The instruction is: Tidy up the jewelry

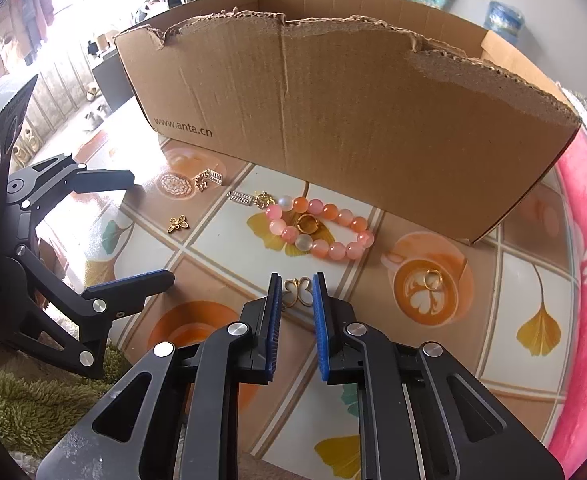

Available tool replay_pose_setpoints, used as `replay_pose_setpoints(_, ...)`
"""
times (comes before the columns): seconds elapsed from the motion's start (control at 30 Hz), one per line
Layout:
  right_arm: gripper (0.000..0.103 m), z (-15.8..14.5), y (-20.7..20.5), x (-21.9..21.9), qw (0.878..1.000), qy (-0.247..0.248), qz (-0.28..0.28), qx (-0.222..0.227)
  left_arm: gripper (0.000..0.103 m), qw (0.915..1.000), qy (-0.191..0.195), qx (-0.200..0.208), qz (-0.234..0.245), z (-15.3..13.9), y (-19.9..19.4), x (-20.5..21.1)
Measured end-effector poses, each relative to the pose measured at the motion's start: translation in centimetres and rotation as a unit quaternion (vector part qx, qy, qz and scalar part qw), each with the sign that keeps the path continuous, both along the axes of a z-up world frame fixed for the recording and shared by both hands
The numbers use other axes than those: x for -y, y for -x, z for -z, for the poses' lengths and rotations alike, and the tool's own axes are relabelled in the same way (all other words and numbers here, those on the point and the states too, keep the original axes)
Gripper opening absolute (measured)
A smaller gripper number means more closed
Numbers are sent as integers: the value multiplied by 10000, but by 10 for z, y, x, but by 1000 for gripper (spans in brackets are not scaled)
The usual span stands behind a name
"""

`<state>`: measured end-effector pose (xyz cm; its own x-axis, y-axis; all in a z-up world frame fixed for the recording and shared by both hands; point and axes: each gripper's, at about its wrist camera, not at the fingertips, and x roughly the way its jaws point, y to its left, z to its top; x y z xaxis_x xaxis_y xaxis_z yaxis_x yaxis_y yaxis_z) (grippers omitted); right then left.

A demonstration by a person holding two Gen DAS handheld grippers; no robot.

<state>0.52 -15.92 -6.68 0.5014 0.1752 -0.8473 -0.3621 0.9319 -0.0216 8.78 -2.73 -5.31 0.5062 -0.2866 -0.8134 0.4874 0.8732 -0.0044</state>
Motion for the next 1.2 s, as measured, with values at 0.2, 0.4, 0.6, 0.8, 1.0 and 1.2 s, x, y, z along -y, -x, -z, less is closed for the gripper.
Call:
replay_pose_setpoints(0.2,14,-3,5,14,9999,-107,97,22,98,9995,276,154,14,-9,2,-4)
replay_pose_setpoints(0.4,13,-5,9,25,9995,-213,217,36,91,9968,458,523,403,-26,10,5)
replay_pose_setpoints(0.6,13,-6,14,34,9988,-366,323,80,73,9972,147,404,619,-21,9,25)
replay_pose_setpoints(0.8,13,-5,16,43,9981,-492,346,96,48,9990,96,173,412,-17,1,23)
replay_pose_setpoints(1.0,13,-6,18,54,9976,-600,339,98,29,9993,-33,-74,371,-12,-4,20)
replay_pose_setpoints(1.2,13,-6,18,63,9974,-636,327,97,23,9991,-102,-134,401,-11,-7,18)
